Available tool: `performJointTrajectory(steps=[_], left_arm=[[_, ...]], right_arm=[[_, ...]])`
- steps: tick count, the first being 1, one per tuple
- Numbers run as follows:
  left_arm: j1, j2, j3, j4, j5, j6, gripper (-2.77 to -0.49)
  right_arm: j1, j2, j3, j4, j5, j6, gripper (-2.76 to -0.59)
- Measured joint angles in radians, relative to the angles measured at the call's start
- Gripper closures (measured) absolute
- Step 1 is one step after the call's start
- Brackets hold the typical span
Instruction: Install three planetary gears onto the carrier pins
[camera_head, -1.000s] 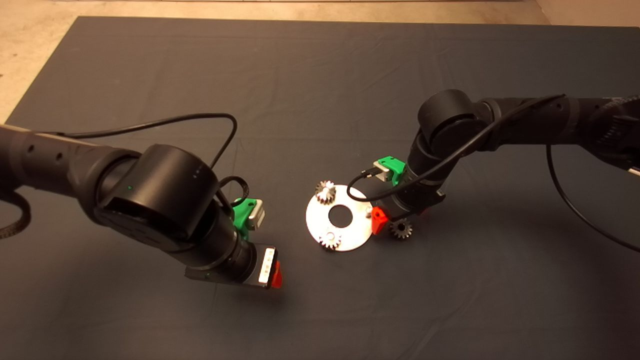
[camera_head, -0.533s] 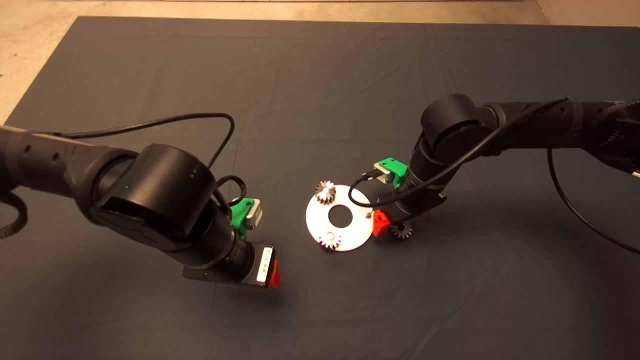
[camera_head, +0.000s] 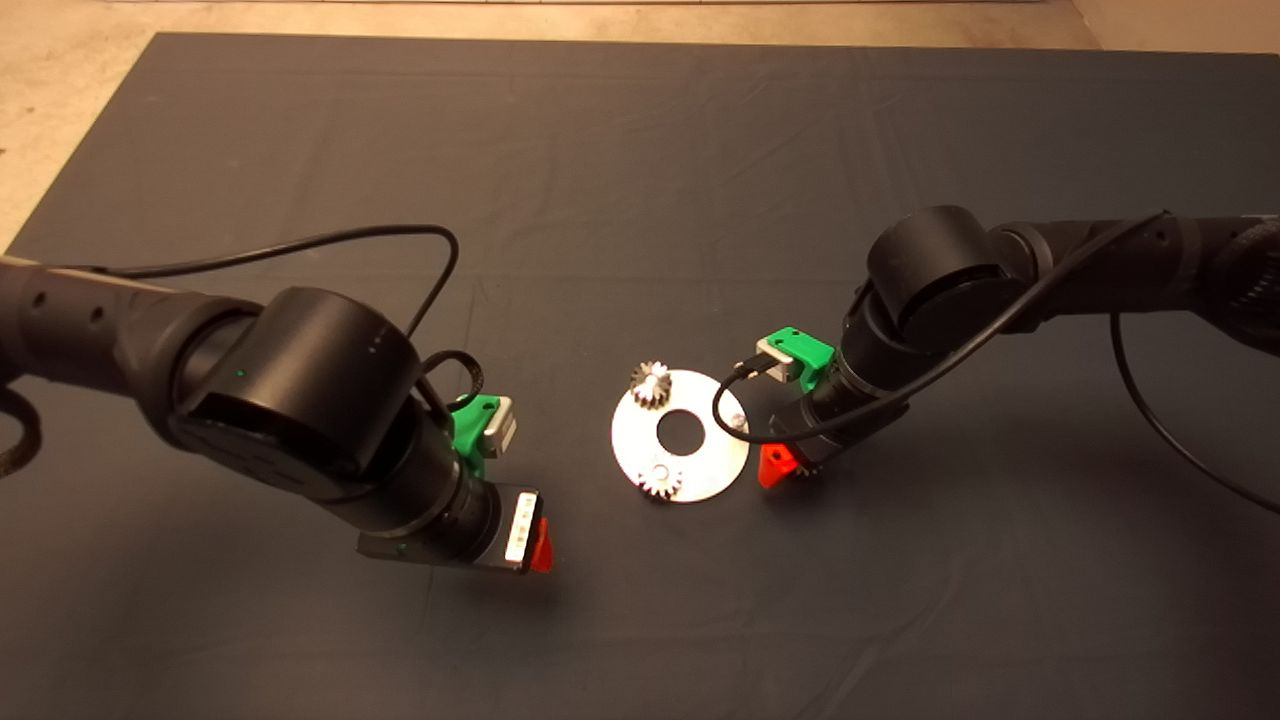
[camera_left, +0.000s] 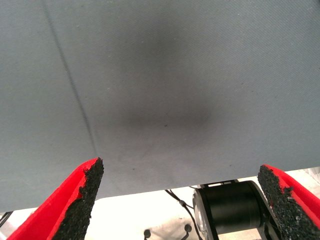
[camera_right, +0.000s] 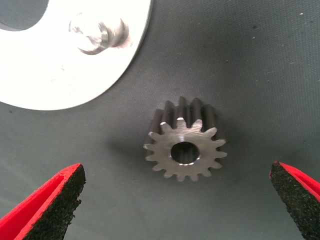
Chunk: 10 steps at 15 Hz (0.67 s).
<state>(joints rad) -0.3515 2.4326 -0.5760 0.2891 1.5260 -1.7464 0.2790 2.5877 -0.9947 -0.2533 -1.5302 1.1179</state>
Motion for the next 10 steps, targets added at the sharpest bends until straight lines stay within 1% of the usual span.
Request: performJointTrajectory(steps=[2,3,4,6,10], left_arm=[[0.0,-0.025,0.021,0.0,0.0,0.0,-2.19],[0.0,-0.038,0.03,0.0,0.0,0.001,-2.19],[0.0,-0.048,0.04,0.0,0.0,0.004,-2.19],[0.0,-0.063,0.06,0.0,0.0,0.007,-2.19],[0.0,-0.081,0.083,0.0,0.0,0.012,-2.19]], right_arm=[[-0.005,-0.009,0.003,-0.03,0.0,-0.023,-2.76],[-0.012,-0.009,0.003,-0.043,-0.001,-0.036,-2.76],[-0.02,-0.009,0.003,-0.058,-0.001,-0.049,-2.76],[-0.026,-0.009,0.004,-0.082,0.0,-0.071,-2.76],[-0.036,-0.011,0.005,-0.105,0.0,-0.094,-2.76]])
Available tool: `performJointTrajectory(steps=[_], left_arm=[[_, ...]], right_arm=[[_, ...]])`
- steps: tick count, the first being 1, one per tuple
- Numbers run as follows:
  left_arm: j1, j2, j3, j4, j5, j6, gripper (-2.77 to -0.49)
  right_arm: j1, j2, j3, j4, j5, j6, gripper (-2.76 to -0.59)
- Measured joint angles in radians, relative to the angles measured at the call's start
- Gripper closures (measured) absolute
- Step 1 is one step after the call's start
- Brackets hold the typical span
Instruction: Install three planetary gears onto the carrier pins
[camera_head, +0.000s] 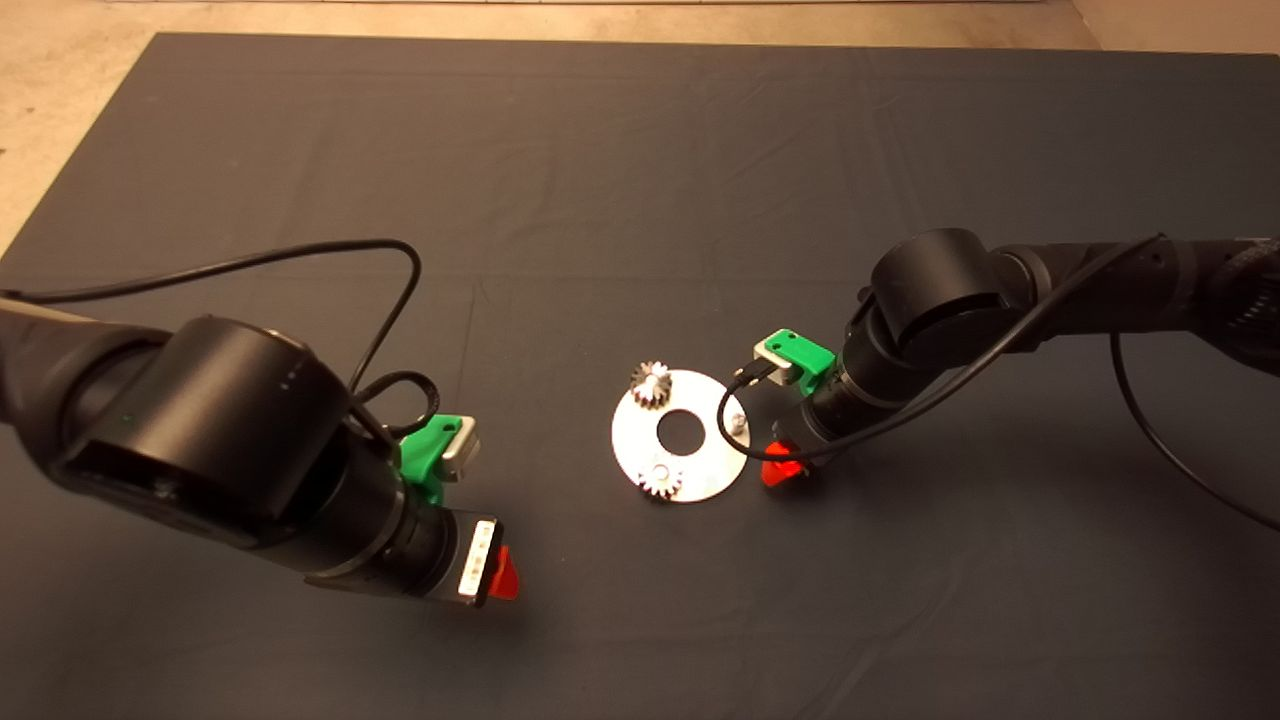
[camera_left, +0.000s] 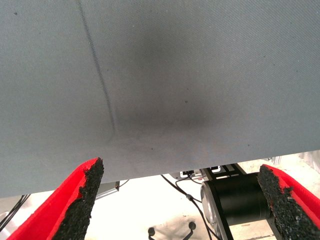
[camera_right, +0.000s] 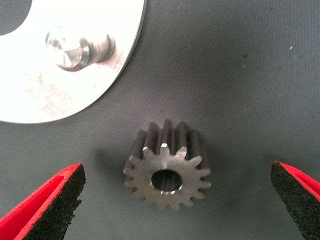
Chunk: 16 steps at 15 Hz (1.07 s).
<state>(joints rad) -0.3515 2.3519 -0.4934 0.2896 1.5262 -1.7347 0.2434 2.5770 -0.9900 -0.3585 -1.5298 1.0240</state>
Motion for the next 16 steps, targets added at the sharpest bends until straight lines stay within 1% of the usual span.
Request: performJointTrajectory(steps=[3,5,12,14,15,16], left_arm=[[0.003,-0.003,0.005,0.001,-0.001,0.001,-2.19],[0.016,-0.007,0.005,0.002,0.0,0.003,-2.19],[0.022,-0.015,0.007,0.003,0.0,0.016,-2.19],[0.022,-0.023,0.007,0.003,0.0,0.02,-2.19],[0.022,-0.031,0.007,0.003,-0.001,0.023,-2.19],[0.022,-0.042,0.008,0.003,0.0,0.026,-2.19]], right_arm=[[-0.002,0.0,0.0,-0.009,0.0,-0.011,-2.76],[-0.002,0.001,0.0,-0.013,0.0,-0.016,-2.76],[-0.003,0.003,0.0,-0.03,0.0,-0.037,-2.76],[-0.003,0.002,0.0,-0.034,0.0,-0.04,-2.74],[-0.003,0.003,0.0,-0.035,0.0,-0.041,-2.69],[-0.003,0.003,0.0,-0.035,0.0,-0.044,-2.69]])
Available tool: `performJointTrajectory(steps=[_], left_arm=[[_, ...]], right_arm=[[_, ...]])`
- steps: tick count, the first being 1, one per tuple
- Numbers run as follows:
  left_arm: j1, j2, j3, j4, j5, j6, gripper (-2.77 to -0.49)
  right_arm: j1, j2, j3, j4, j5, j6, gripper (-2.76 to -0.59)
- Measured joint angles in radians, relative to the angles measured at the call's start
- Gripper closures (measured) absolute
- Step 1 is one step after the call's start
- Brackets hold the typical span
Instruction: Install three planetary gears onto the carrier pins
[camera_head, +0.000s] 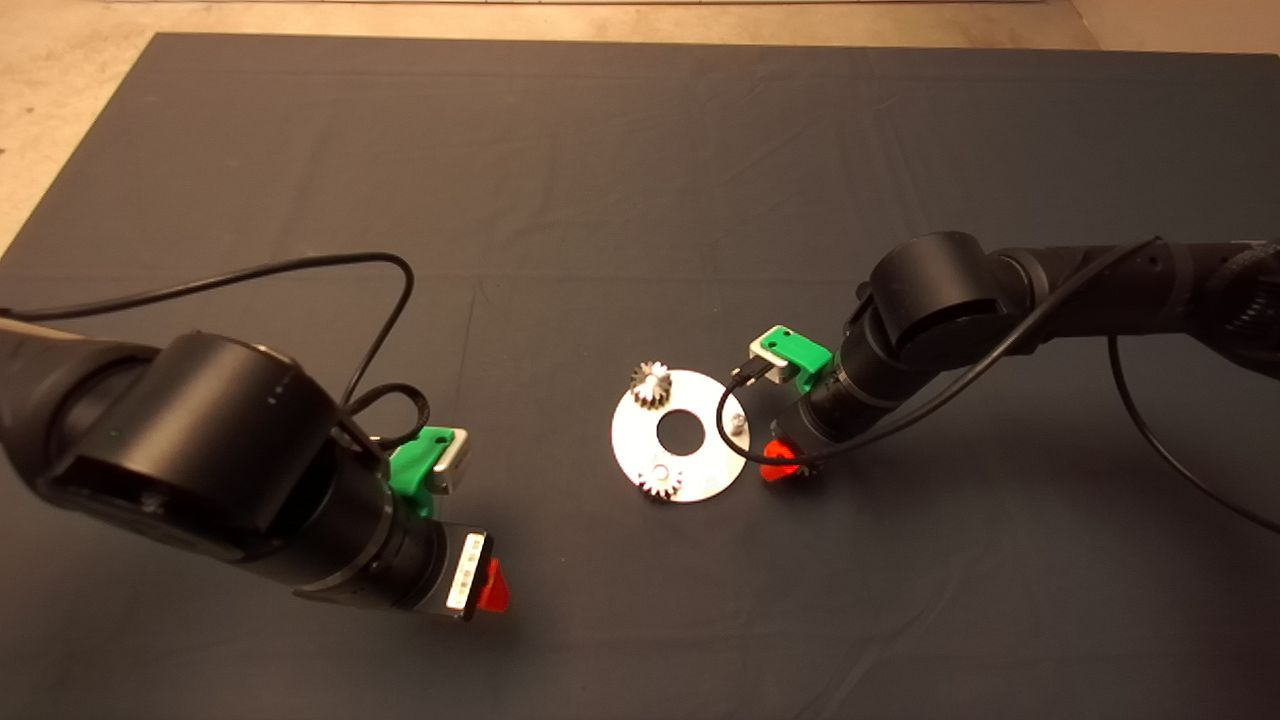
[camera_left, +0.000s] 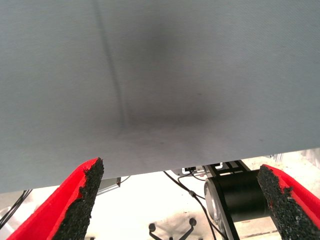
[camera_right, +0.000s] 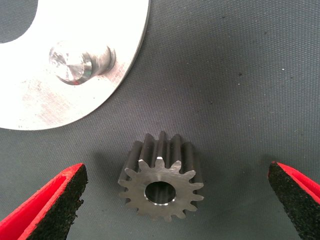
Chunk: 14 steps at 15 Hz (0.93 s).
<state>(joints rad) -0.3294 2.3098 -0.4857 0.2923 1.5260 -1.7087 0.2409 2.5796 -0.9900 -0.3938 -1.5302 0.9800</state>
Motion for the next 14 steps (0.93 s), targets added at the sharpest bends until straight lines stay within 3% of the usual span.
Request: performJointTrajectory(steps=[4,12,14], left_arm=[[0.0,-0.036,0.012,0.0,0.0,0.016,-2.19],[0.0,-0.047,0.015,0.0,0.0,0.023,-2.19],[0.0,-0.05,0.015,0.0,0.0,0.023,-2.19]], right_arm=[[-0.001,0.0,0.0,-0.003,0.0,-0.003,-2.56],[-0.014,0.0,0.0,-0.006,0.0,-0.003,-2.25],[-0.014,0.0,0.0,-0.006,0.0,-0.003,-2.09]])
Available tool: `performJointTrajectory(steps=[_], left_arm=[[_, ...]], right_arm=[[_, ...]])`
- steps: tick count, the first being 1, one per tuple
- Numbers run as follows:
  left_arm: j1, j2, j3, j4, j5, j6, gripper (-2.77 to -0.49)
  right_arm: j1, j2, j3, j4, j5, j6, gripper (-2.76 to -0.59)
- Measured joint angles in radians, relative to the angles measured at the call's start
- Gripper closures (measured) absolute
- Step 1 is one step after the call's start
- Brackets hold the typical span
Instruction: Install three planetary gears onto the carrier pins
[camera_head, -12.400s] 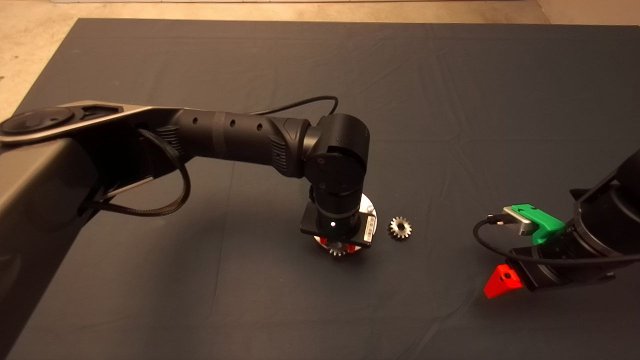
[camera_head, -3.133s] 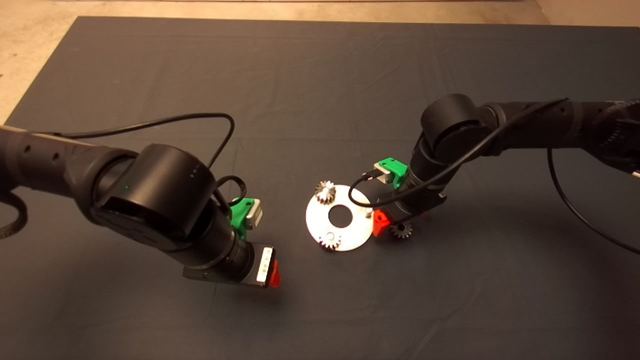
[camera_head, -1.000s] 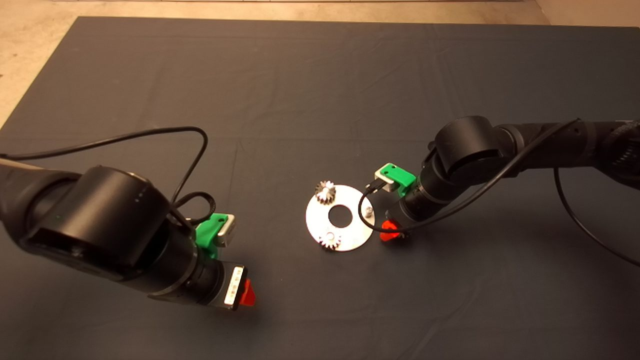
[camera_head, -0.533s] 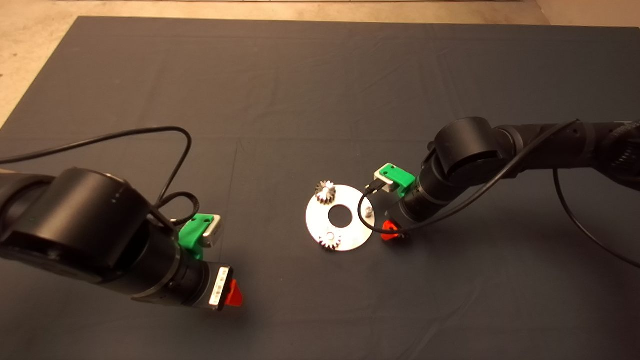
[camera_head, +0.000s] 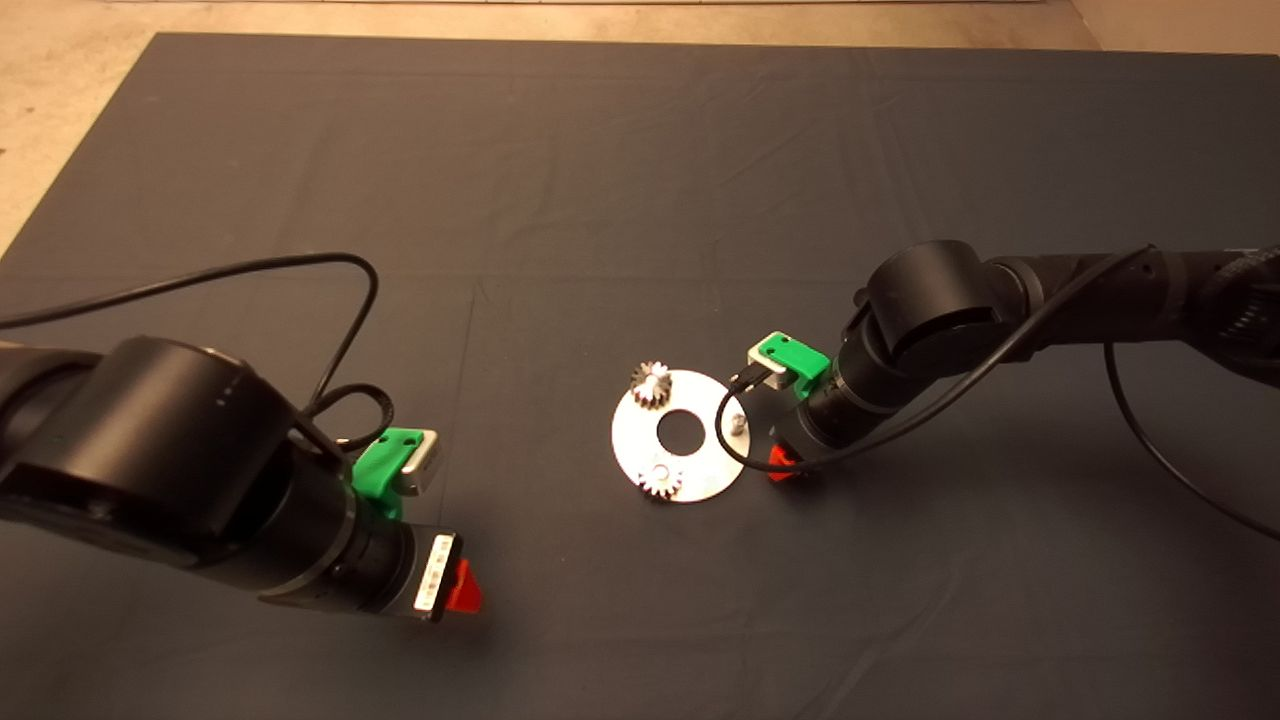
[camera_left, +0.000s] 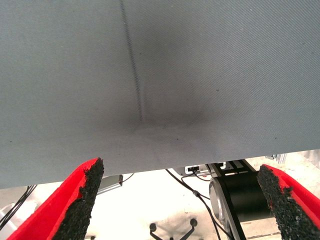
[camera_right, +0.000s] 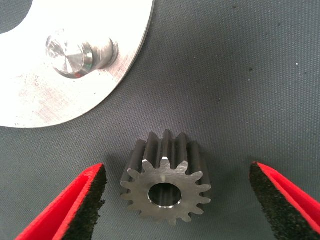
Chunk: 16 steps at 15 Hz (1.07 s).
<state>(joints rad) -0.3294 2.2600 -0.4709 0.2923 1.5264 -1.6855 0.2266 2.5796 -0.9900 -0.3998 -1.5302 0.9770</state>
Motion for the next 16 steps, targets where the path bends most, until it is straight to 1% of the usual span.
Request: performJointTrajectory(steps=[2,4,7,9,10,11,13,15,16], left_arm=[[0.0,0.0,0.001,0.0,0.0,0.0,-2.19],[0.0,0.0,0.002,0.0,0.0,0.0,-2.19],[0.0,0.0,0.005,0.0,0.0,0.001,-2.19],[0.0,0.0,0.007,0.0,0.0,0.001,-2.19],[0.0,0.0,0.007,0.0,0.0,0.003,-2.19],[0.0,0.0,0.007,0.0,0.0,0.004,-2.19],[0.0,0.0,0.007,0.0,0.0,0.006,-2.19],[0.0,0.0,0.009,0.0,0.0,0.007,-2.19],[0.0,0.0,0.009,0.0,0.0,0.008,-2.19]], right_arm=[[0.0,0.0,0.0,0.0,0.0,0.0,-2.09],[0.0,0.0,0.0,0.0,0.0,0.001,-1.95],[-0.002,0.002,0.0,0.0,0.0,0.001,-1.94],[-0.002,0.002,0.0,0.0,0.0,0.001,-1.83],[-0.003,0.002,0.0,0.0,0.0,0.001,-1.83],[-0.005,0.002,0.0,0.0,0.0,0.001,-1.83],[-0.013,0.002,0.0,0.0,0.0,0.001,-1.67],[-0.017,0.003,0.0,0.0,0.0,0.001,-1.67],[-0.018,0.003,0.0,0.0,0.0,0.001,-1.63]])
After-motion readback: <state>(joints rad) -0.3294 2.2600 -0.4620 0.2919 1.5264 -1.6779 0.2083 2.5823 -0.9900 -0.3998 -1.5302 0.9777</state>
